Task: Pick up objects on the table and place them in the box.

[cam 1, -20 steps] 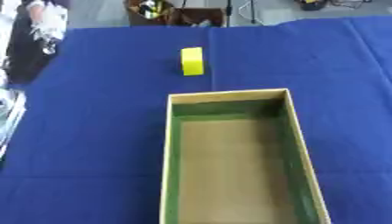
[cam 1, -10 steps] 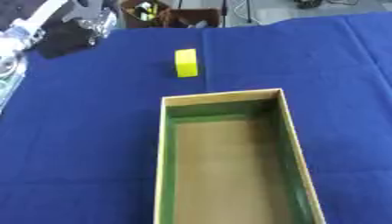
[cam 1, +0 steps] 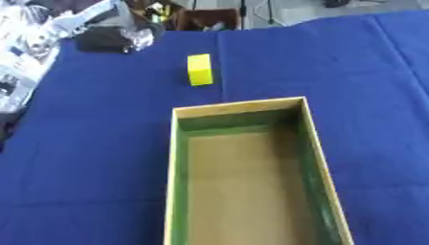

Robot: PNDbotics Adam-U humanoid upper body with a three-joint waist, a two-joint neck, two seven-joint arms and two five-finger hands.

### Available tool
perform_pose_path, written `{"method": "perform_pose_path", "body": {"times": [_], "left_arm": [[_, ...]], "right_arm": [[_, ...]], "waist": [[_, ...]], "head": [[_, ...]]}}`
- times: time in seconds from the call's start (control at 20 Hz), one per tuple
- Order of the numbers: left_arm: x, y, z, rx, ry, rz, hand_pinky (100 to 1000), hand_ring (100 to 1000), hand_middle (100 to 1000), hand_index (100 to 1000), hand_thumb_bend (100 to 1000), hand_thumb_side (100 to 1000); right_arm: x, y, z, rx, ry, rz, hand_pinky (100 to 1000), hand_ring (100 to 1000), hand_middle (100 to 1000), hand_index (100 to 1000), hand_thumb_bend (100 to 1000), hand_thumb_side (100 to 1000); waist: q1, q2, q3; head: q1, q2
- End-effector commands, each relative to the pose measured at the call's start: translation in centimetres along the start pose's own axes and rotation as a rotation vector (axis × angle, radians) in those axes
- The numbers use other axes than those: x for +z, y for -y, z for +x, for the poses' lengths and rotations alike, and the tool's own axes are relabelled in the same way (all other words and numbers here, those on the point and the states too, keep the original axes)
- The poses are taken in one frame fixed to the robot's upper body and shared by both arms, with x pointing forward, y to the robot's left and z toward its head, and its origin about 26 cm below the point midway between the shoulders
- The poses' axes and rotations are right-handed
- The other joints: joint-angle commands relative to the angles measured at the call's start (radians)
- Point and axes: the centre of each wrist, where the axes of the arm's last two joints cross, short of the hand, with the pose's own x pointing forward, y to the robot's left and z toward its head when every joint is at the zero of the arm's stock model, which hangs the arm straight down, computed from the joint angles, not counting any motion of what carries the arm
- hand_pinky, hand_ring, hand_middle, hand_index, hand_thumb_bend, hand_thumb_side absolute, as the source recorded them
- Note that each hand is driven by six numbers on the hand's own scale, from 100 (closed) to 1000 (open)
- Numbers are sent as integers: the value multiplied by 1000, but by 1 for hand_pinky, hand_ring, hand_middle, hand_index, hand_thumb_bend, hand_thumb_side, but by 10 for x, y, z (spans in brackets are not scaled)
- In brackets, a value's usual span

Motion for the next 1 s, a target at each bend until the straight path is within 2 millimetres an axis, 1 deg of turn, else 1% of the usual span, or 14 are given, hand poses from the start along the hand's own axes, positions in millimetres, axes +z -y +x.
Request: {"method": "perform_pose_path", "body": {"times": [0.05, 0.1, 0.15, 0.2, 0.3, 0.4, 0.6, 1.0], "left_arm": [[-12, -2, -9, -3, -38, -30, 669, 807, 824, 984, 473, 826], [-16, -1, -10, -9, -43, -40, 673, 810, 831, 989, 505, 825], [-19, 0, -11, -18, -46, -48, 673, 810, 831, 989, 505, 825], [-22, 1, -11, -28, -46, -56, 684, 818, 845, 1000, 579, 816], [-26, 3, -11, -60, -40, -82, 699, 829, 860, 1000, 651, 817], [-30, 4, -11, -94, -37, -108, 712, 838, 873, 1000, 692, 818], [-35, 5, -12, -143, -42, -140, 721, 844, 881, 1000, 724, 816], [-45, 8, -16, -162, -52, -154, 707, 837, 865, 995, 718, 799]], "right_arm": [[-8, 0, 4, -10, 33, 16, 745, 780, 638, 804, 101, 614], [-8, -1, 4, -12, 34, 18, 745, 780, 637, 805, 102, 613], [-8, -1, 4, -13, 34, 19, 745, 780, 637, 805, 102, 613], [-9, -1, 5, -14, 34, 20, 746, 780, 636, 805, 106, 610], [-9, -3, 5, -16, 33, 23, 746, 780, 636, 805, 108, 611], [-10, -3, 5, -18, 34, 26, 746, 780, 635, 805, 109, 611], [-12, -5, 5, -22, 39, 30, 746, 780, 635, 805, 114, 613], [-13, -9, 6, -32, 48, 34, 747, 781, 634, 804, 122, 617]], "waist": [[-1, -13, -4], [1, -11, -6], [3, -10, -7], [5, -8, -9], [9, -2, -11], [12, 3, -14], [16, 12, -22], [15, 30, -42]], "head": [[5, -19], [6, -22], [7, -24], [7, -26], [8, -30], [9, -33], [13, -39], [29, -55]]}}
